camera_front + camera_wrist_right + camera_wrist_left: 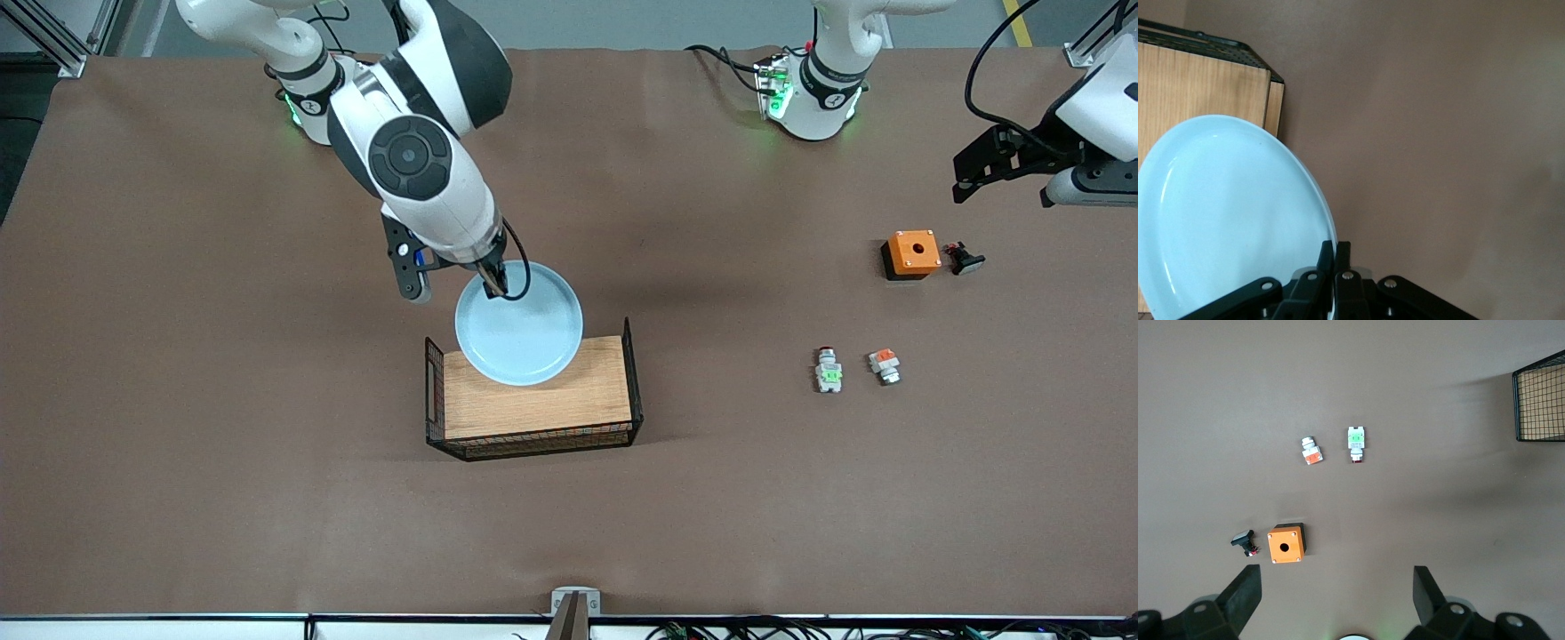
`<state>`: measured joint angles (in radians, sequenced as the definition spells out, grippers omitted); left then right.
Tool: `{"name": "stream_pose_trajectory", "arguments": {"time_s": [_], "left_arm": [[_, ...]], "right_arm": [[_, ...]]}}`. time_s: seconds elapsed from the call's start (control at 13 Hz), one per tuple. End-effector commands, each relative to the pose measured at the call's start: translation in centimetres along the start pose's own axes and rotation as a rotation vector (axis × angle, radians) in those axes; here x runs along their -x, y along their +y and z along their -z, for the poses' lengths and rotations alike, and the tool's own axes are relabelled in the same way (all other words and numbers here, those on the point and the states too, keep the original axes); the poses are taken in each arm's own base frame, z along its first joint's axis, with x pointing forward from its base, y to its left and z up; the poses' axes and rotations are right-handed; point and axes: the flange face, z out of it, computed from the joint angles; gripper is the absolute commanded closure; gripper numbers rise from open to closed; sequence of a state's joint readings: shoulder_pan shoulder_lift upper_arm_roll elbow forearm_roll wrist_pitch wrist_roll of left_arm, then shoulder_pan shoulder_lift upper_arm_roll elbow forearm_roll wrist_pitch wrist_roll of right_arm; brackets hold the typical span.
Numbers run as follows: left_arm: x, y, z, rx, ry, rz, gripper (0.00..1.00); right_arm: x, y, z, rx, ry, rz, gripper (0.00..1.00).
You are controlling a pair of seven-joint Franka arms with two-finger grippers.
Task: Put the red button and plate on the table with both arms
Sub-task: 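Grip the blue plate rim with the right gripper and lift it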
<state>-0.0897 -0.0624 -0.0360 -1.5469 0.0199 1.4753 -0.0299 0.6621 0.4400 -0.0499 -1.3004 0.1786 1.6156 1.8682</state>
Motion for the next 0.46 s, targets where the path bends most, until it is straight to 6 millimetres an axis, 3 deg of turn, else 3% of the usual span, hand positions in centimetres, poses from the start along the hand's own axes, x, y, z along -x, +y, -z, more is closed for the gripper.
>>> {"name": "stream_pose_trajectory", "arguments": {"time_s": [0.0, 0.15, 0.39], "left_arm": [[0.7, 0.1, 0.4, -0.025, 0.018, 0.012, 0.00], [0.7, 0.1, 0.4, -0.025, 0.020, 0.012, 0.00], [0.7, 0.0, 0.6, -0.025, 0.021, 0.017, 0.00]], "right_arm": [[-0.3, 1.9, 2.2, 0.031, -0.018, 0.048, 1.00], [-1.0, 3.2, 4.0, 0.050, -0.032, 0.083, 1.00], [-3.8, 4.6, 6.3, 0.101, -0.074, 0.139, 1.00]]}}
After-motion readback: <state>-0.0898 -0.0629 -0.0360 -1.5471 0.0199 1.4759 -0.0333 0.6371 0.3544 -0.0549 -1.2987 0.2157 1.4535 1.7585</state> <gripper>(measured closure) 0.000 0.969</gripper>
